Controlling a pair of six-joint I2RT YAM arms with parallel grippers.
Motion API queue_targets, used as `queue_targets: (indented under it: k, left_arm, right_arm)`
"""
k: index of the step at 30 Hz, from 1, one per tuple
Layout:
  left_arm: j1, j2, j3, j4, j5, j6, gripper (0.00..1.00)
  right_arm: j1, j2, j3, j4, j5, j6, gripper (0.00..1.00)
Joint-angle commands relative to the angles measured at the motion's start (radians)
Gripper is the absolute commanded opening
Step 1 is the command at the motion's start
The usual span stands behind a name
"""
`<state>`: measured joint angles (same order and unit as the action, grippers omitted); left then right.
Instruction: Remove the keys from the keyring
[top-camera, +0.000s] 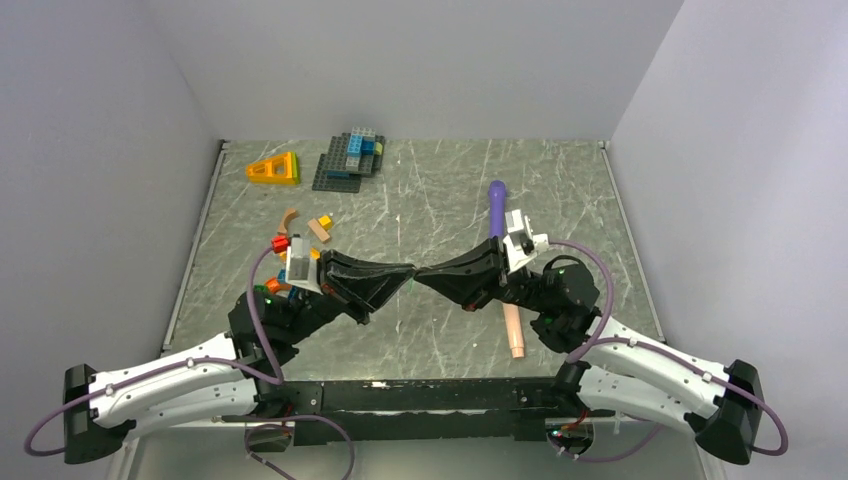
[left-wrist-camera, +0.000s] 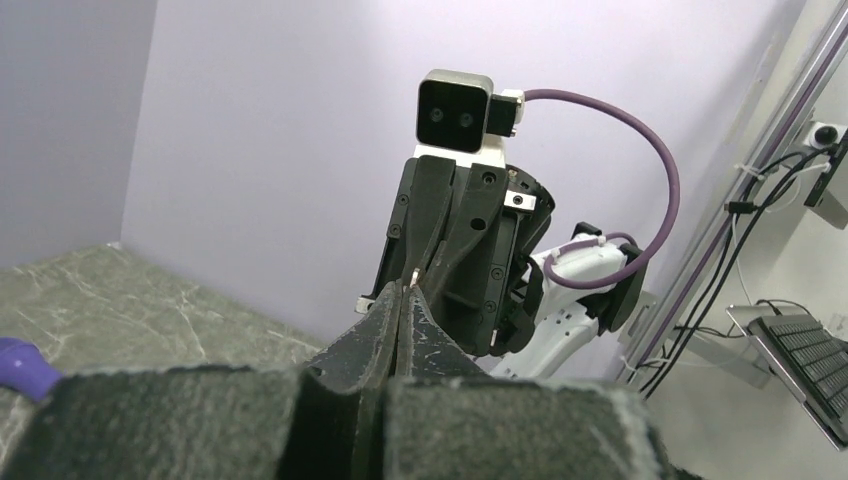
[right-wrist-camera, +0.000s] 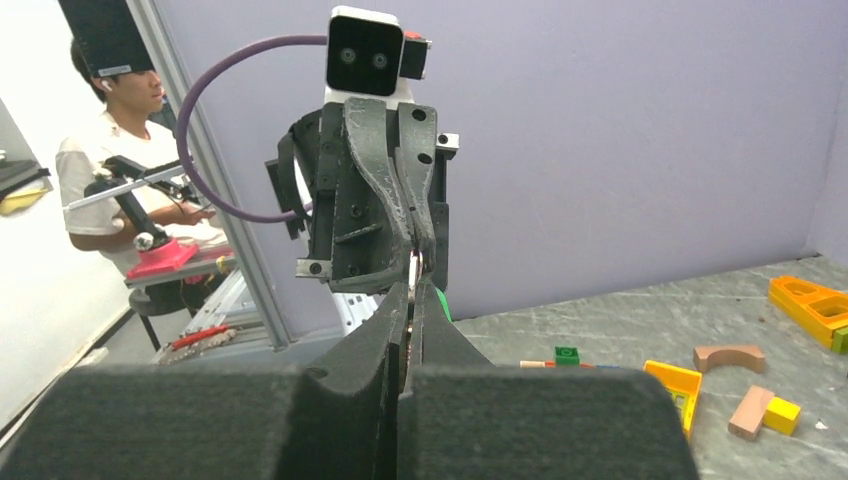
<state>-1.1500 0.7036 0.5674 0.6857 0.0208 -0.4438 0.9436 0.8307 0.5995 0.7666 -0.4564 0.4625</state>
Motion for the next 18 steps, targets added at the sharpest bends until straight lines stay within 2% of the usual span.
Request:
queue_targets:
  k: [1,3,8,14,18]
  left_arm:
    - [-0.012,-0.046,0.020,0.035,-0.047,-0.023,0.06]
    - [-0.011,-0.070,0.038,-0.021,-0.052,-0.006,0.13]
    - [-0.012,-0.129,0.119,-0.287,-0.062,0.068,0.30]
    - [-0.011,-0.135,0.226,-0.565,-0.055,0.161,0.59]
    - [-0.011,-0.090,0.327,-0.805,-0.043,0.238,0.62]
  right_arm:
    - [-0.005,0.010,0.108,0.044,0.057,-0.025,0.00]
    - [-0.005,0.004,0.106,0.007,0.069,-0.031,0.00]
    - [-0.005,-0.080,0.025,-0.091,0.119,-0.058,0.00]
    - [-0.005,-0.171,-0.002,-0.328,0.175,-0.129,0.00]
    - [-0.004,-0.188,0.038,-0.519,0.150,-0.175,0.00]
